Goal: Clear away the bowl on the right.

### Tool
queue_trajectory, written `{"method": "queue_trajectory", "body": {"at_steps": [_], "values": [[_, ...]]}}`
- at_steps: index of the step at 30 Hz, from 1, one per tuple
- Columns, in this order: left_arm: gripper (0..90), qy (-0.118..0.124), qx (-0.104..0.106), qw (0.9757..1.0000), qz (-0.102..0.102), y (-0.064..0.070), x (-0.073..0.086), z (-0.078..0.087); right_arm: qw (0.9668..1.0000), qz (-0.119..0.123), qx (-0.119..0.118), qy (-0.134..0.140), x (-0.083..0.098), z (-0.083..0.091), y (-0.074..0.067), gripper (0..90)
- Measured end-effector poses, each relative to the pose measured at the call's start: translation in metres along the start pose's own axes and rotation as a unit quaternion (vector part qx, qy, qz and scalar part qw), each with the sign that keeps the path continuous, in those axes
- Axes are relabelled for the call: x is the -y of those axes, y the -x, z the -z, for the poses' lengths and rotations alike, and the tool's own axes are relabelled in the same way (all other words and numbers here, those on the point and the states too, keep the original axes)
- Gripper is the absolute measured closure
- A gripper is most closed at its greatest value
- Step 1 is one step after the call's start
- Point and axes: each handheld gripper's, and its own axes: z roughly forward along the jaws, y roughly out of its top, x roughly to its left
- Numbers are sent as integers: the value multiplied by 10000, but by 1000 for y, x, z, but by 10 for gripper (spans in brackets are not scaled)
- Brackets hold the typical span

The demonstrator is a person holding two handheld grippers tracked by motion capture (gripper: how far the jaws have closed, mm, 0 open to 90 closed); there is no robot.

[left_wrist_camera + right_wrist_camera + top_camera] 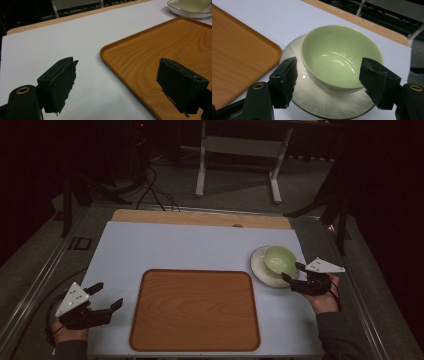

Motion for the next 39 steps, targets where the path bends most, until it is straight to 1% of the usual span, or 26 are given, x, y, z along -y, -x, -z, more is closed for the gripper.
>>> {"method": "queue_trajectory", "body": {"at_steps": [8,11,21,25,32,38,39], "values": [[156,-3,0,10000,-6,0,0,0,9999,-63,82,-138,-1,-8,10,303],[156,13,-3,10000,0,0,0,0,9996,-110,153,-196,-2,-12,14,306],[156,23,-2,10000,-8,0,0,1,9986,-225,244,-400,-3,-22,22,306],[156,29,-4,10000,-8,0,0,1,9978,-342,295,-493,-2,-27,27,306],[156,35,-6,10000,-18,0,0,1,9964,-450,355,-617,-1,-34,31,303],[156,39,2,10000,-22,0,0,1,9955,-586,433,-612,-1,-36,35,302],[156,42,3,10000,-22,0,0,1,9951,-604,453,-644,-1,-37,36,302]]}}
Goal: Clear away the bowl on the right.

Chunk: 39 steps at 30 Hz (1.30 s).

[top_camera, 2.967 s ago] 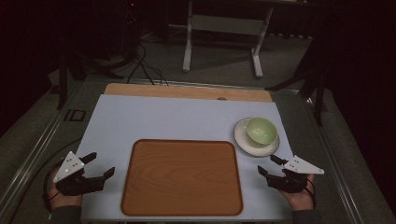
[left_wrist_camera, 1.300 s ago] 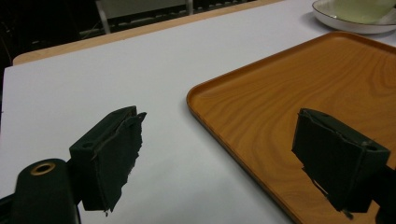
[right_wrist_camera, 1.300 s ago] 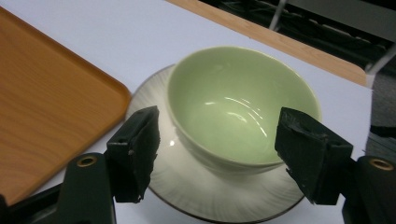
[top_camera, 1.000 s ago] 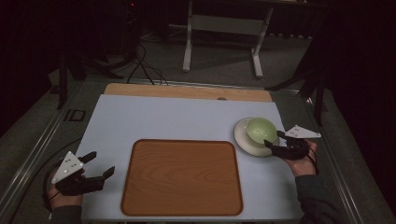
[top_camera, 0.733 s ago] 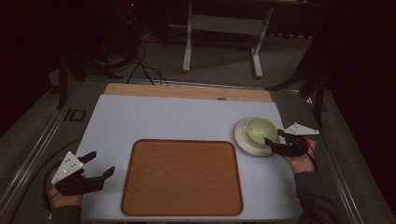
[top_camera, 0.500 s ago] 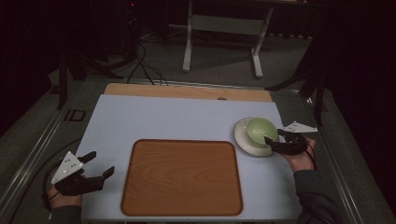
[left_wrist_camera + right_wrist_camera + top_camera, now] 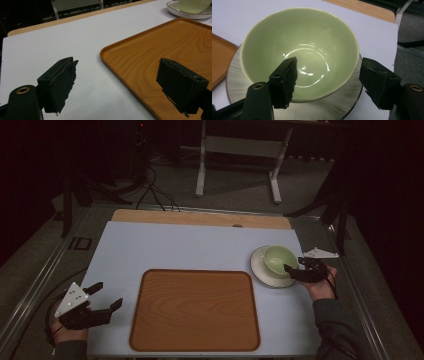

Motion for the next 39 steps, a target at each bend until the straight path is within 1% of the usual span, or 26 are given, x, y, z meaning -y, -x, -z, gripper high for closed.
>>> {"method": "queue_trajectory", "body": {"at_steps": [4,8,11,14,16,17,23,28,31,32,36,39], "values": [[156,0,1,10000,1,0,0,0,9999,-116,-29,-90,-1,-4,3,303],[156,-3,7,10000,-2,0,0,0,9991,-310,-76,-275,-5,-10,6,335],[156,2,3,10000,2,0,0,0,9986,-370,-77,-382,-9,-13,7,375],[156,5,1,10000,7,0,0,1,9979,-441,-96,-473,-10,-16,7,400],[156,10,2,10000,7,0,0,1,9977,-444,-87,-498,-10,-17,7,411],[156,8,6,10000,8,0,0,1,9972,-496,-93,-546,-10,-19,7,435],[156,-8,2,10000,2,0,0,0,9950,-695,-137,-701,-7,-24,10,502],[156,-5,6,10000,2,0,0,0,9924,-863,-191,-859,-6,-27,10,558],[156,-6,6,10000,1,0,0,0,9918,-889,-203,-894,-7,-28,11,576],[156,-4,9,10000,2,0,0,0,9906,-963,-222,-945,-7,-30,10,590],[156,8,6,10000,10,0,0,1,9885,-1055,-265,-1048,-7,-34,8,636],[156,10,5,10000,10,-1,0,1,9868,-1171,-359,-1060,-8,-36,8,665]]}}
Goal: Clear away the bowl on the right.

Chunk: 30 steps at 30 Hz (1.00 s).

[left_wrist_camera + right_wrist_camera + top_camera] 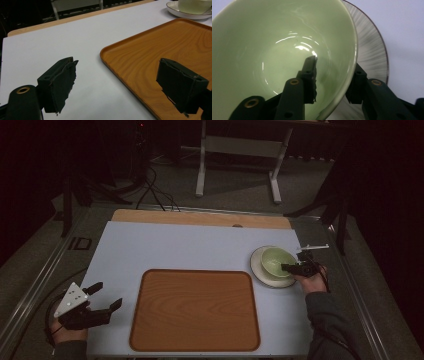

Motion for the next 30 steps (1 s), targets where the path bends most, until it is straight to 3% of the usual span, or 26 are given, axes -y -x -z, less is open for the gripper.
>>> {"method": "queue_trajectory", "body": {"at_steps": [11,18,26,30], "values": [[157,-10,-7,10000,-2,0,0,0,9988,-384,-272,-142,-4,-2,-1,825],[158,-11,-7,10000,9,0,0,0,9978,-601,-268,-110,-3,-2,-1,833],[159,-20,-26,10000,11,0,0,-1,9941,-984,-450,-39,0,1,4,832],[158,-18,-30,10000,6,0,0,0,9938,-1013,-467,11,0,4,3,831]]}}
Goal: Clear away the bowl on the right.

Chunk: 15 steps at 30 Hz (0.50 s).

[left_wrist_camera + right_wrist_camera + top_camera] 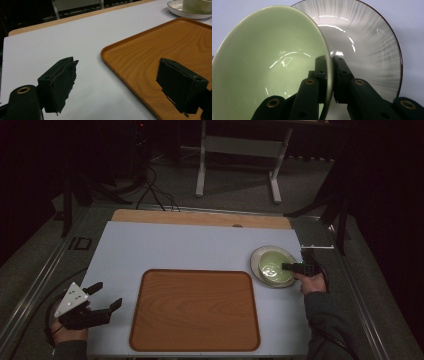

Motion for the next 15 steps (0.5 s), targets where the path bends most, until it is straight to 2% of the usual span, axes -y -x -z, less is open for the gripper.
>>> {"method": "queue_trajectory", "body": {"at_steps": [8,15], "values": [[159,8,1,10000,0,0,0,0,10000,-11,30,-2,1,2,-3,831],[159,7,-3,10000,-8,0,0,0,9998,-133,-99,115,3,3,-2,831]]}}
